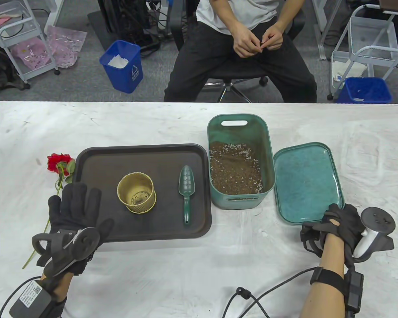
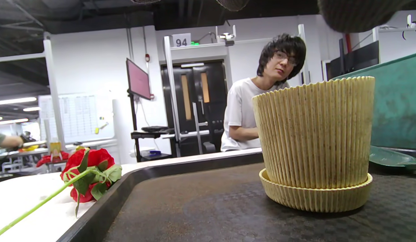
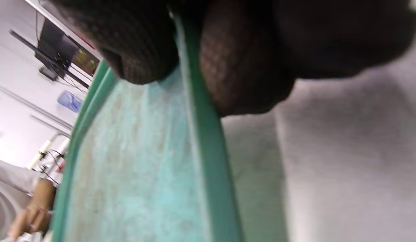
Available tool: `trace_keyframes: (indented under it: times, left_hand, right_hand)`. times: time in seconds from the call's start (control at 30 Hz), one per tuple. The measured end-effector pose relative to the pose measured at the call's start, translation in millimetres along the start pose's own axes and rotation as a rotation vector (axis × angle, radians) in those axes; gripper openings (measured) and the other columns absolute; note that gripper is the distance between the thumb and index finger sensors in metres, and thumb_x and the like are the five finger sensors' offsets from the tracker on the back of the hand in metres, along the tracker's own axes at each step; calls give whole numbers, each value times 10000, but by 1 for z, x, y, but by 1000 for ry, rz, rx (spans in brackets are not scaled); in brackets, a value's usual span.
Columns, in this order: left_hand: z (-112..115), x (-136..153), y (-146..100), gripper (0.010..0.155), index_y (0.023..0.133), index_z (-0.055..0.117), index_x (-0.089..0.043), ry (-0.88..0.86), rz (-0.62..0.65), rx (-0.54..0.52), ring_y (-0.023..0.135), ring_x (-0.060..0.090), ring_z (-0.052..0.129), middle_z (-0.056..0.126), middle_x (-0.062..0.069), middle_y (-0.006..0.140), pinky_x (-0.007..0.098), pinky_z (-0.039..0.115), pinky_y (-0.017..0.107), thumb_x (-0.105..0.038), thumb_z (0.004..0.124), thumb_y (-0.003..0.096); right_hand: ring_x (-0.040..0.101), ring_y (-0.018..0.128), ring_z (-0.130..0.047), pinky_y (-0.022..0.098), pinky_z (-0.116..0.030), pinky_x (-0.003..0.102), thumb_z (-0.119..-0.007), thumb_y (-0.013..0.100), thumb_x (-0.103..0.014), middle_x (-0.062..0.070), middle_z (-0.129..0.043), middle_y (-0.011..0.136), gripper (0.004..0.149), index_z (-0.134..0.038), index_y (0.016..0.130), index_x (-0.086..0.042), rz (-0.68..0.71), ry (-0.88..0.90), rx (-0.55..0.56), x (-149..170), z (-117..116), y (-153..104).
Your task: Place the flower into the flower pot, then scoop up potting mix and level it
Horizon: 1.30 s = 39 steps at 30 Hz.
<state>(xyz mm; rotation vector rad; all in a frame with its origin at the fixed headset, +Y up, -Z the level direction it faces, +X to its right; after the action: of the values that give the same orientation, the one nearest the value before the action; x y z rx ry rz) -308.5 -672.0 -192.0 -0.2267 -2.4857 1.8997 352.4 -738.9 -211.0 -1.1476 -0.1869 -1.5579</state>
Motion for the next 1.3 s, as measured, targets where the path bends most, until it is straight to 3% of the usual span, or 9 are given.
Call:
trace_keyframes:
  times: [0.17,0.27,0.37,0.47,0.63,0.83,0.97,1.17,1.3]
  left_hand:
    - [0,0,0,893,1106,305,-358,1,-1,-5,1175,374,302,139,41,1172,657,348,824,-746,641,375]
    - [0,1,0,893,1106,306,-359,-2,-2,-4,1176,373,301,139,41,1172,658,348,824,-747,641,374]
    - [0,1,0,895,1107,306,-358,2,1,-2,1177,371,301,142,40,1172,659,347,825,-747,642,374]
    - [1,2,0,897,1106,307,-360,-7,-6,8,1177,372,300,145,38,1173,658,348,825,-752,640,371]
    - [3,8,1,898,1106,314,-359,-12,-35,15,1177,375,306,158,35,1176,659,349,824,-754,640,369]
    - [-6,27,0,897,1106,323,-358,-28,-120,-8,1177,376,314,171,33,1179,655,365,826,-755,642,367]
    - [-33,61,2,878,1104,383,-342,-100,-222,-101,1168,375,401,273,28,1185,635,435,822,-746,650,372]
    - [-66,101,45,698,974,739,-292,-29,-320,-44,882,331,903,725,37,1055,483,763,660,-664,729,384]
    - [-30,105,95,658,950,754,-251,109,-365,314,636,245,987,740,94,994,389,838,485,-574,801,379]
  right_hand:
    - [319,334,-1017,161,-923,407,-829,404,-330,172,-947,706,559,-724,902,-99,-6,-228,88,-1,0,0]
    - [344,455,-993,254,-915,425,-785,423,-414,205,-835,886,602,-678,942,-130,20,-518,88,-13,3,-4]
    - [367,512,-982,299,-907,451,-769,424,-415,217,-803,920,598,-675,943,-134,183,-458,202,-34,12,-16]
    - [425,653,-936,425,-864,540,-743,432,-409,227,-764,955,594,-657,954,-139,454,-228,182,-67,24,-43]
    - [468,926,-775,627,-648,727,-724,452,-415,181,-706,1071,568,-692,971,-185,1151,40,-90,-96,18,-122]
    - [416,1019,-690,667,-558,764,-713,441,-459,108,-704,1104,572,-691,975,-254,1611,-152,113,-70,-26,-195]
    - [418,1012,-704,668,-560,767,-712,445,-449,109,-717,1095,557,-704,964,-249,1671,-258,105,-61,-40,-203]
    - [446,968,-749,657,-586,762,-709,448,-431,142,-754,1058,536,-732,942,-222,1635,-222,115,-54,-37,-195]
    - [452,955,-759,654,-593,759,-709,448,-427,147,-760,1049,533,-737,936,-215,1625,-223,109,-53,-37,-194]
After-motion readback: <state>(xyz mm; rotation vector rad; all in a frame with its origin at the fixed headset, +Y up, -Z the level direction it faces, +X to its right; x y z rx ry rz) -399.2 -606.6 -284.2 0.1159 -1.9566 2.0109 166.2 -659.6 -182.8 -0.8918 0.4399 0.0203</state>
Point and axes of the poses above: the tracker on the back of each hand, its own x axis roughly to the little-finger side, its own y axis roughly from the wrist to the fingertips, z = x × y, the point moved 1 cm from there along y, roughly from the wrist to the fingertips
